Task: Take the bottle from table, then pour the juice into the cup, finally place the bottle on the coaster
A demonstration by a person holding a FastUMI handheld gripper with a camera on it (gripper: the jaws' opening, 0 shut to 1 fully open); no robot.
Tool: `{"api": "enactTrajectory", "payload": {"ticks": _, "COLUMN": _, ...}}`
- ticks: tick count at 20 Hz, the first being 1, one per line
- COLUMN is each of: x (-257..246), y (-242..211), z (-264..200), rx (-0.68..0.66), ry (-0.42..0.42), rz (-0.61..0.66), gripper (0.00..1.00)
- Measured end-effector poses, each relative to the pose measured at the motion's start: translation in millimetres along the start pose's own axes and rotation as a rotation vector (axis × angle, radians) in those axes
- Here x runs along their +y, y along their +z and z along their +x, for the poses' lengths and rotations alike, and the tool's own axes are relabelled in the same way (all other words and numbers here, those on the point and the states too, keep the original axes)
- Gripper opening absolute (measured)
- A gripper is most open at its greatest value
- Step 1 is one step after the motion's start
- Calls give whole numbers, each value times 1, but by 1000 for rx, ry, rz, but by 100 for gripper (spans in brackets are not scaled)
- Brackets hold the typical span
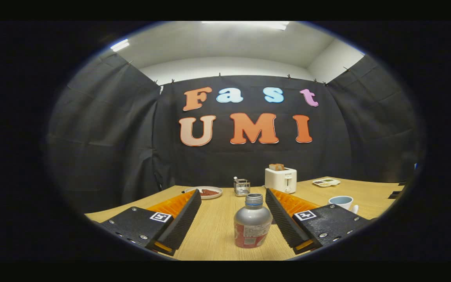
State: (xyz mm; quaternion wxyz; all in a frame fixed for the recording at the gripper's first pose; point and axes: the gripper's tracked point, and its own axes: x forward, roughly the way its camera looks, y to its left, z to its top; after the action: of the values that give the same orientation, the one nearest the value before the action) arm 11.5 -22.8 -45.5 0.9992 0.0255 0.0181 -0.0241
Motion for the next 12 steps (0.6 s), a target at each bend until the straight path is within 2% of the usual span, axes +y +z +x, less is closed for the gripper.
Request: {"api": "enactTrajectory", "payload": {"ticks": 12, "x": -21, "y": -75, "z": 6, "rx": 168, "ry": -36, "rz": 23, "gripper": 98}}
